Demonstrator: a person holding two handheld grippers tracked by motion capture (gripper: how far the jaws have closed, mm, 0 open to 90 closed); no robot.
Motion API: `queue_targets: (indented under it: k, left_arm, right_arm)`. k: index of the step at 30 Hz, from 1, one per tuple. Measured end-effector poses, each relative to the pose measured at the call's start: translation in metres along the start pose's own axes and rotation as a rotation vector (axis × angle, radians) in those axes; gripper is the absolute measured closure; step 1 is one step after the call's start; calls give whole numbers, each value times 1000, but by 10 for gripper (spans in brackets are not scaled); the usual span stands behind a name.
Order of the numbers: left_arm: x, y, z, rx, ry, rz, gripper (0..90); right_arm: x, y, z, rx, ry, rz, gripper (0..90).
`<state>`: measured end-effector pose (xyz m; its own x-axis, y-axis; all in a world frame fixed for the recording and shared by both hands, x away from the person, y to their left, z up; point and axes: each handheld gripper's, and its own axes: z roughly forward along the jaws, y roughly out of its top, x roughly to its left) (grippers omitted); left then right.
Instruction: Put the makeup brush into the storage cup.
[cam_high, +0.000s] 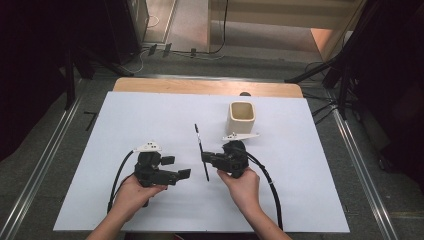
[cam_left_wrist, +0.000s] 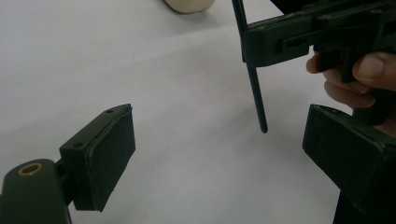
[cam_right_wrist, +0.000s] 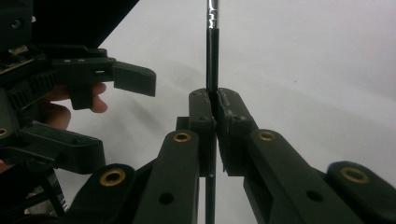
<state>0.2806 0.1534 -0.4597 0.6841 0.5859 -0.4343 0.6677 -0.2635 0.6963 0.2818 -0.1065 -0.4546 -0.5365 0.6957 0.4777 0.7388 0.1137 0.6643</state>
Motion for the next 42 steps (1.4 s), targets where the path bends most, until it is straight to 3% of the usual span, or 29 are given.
queue_targets:
  k: [1, 3, 7, 17, 20, 25, 27, 28, 42]
  left_arm:
    - [-1, 1, 1, -3, -1, -4, 96]
    - [-2, 1, 2, -3, 0, 0, 222]
    - [-4, 2, 8, 10, 3, 3, 224]
    - [-4, 6, 15, 20, -6, -33, 225]
    - [-3, 6, 16, 14, -15, -57, 308]
    - [-5, 7, 21, 17, -22, -84, 367]
    - [-6, 6, 22, 14, -18, -86, 368]
    - [-7, 6, 22, 13, -13, -86, 418]
    - [-12, 4, 33, -27, -65, -126, 630]
  right_arm:
    - [0, 0, 1, -2, -1, -3, 868]
    - [1, -1, 1, -2, -4, -11, 868]
    - [3, -1, 1, -26, -2, -18, 868]
    - [8, -2, 2, -62, 6, -24, 868]
    - [9, -3, 2, -72, 5, -22, 868]
    - [11, -4, 3, -86, 9, -10, 868]
    - [11, -5, 3, -95, 14, -5, 868]
    - [11, -5, 3, -100, 15, -3, 868]
    - [12, -7, 4, -116, 44, 31, 868]
